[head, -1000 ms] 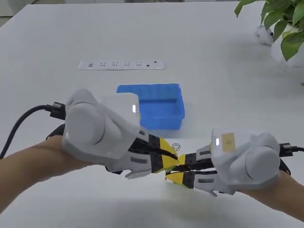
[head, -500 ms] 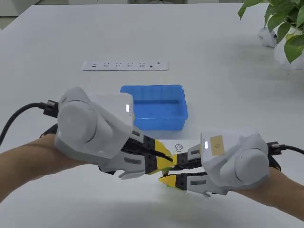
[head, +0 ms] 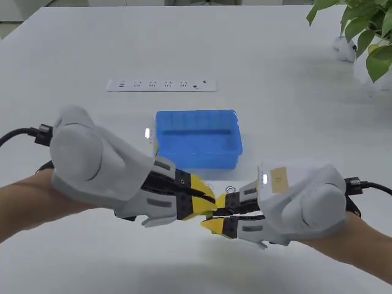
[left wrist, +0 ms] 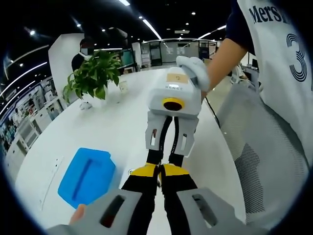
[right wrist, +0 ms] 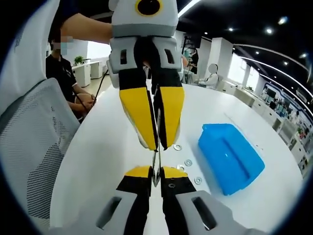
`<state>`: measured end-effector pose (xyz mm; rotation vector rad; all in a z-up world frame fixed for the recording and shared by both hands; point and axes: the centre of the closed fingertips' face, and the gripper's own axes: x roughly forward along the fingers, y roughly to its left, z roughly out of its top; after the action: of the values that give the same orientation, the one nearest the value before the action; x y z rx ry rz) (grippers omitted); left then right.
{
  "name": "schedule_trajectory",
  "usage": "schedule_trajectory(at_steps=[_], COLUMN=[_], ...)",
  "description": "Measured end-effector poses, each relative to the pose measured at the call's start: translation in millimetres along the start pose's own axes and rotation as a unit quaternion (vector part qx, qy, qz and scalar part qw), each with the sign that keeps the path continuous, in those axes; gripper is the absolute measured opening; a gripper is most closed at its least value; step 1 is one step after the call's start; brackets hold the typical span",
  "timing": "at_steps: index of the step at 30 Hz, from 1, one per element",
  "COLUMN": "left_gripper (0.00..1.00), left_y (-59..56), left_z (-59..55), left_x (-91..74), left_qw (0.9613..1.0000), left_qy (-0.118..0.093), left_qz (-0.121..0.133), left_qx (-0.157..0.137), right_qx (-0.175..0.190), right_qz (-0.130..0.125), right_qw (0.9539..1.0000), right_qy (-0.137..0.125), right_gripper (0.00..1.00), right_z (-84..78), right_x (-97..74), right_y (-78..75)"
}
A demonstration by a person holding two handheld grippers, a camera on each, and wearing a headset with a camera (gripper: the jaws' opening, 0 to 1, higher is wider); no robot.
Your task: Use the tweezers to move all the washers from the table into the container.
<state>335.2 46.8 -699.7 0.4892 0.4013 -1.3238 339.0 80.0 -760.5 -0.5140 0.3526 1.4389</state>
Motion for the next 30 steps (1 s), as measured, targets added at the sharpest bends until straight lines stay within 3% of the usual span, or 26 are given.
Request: schedule_trajectory(at_steps=[9, 18, 26, 30], left_gripper=[0.07, 0.07, 0.06, 0.05], left_y=[2.8, 0.3, -2.7, -6.9], left_z=[3.5, 4.6, 0.1, 3.6], left_x=[-5.5, -11.8, -9.2, -6.7], left_qw=[0.9999, 0.9997, 0.9998, 0.9993], left_qy=[-0.007, -0.014, 0.005, 0.009], left_qz=[0.004, -0.01, -0.021, -0.032], left_qx=[-0.009, -0.017, -0.002, 0.016], right_qx=[0.008, 0.014, -0.002, -0.017], right_qz=[-0.001, 0.011, 0.014, 0.014], right_qw=[0.9999, 0.9997, 0.9999, 0.9998], right_qy=[-0.008, -0.014, 0.001, 0.004], right_gripper=[0.08, 0.08, 0.08, 0.08], right_z=[2.8, 2.8, -1.7, -0.3], right_x=[-1.9, -2.2, -0.8, 0.4], right_y=[-0.1, 4.8, 6.0, 7.3])
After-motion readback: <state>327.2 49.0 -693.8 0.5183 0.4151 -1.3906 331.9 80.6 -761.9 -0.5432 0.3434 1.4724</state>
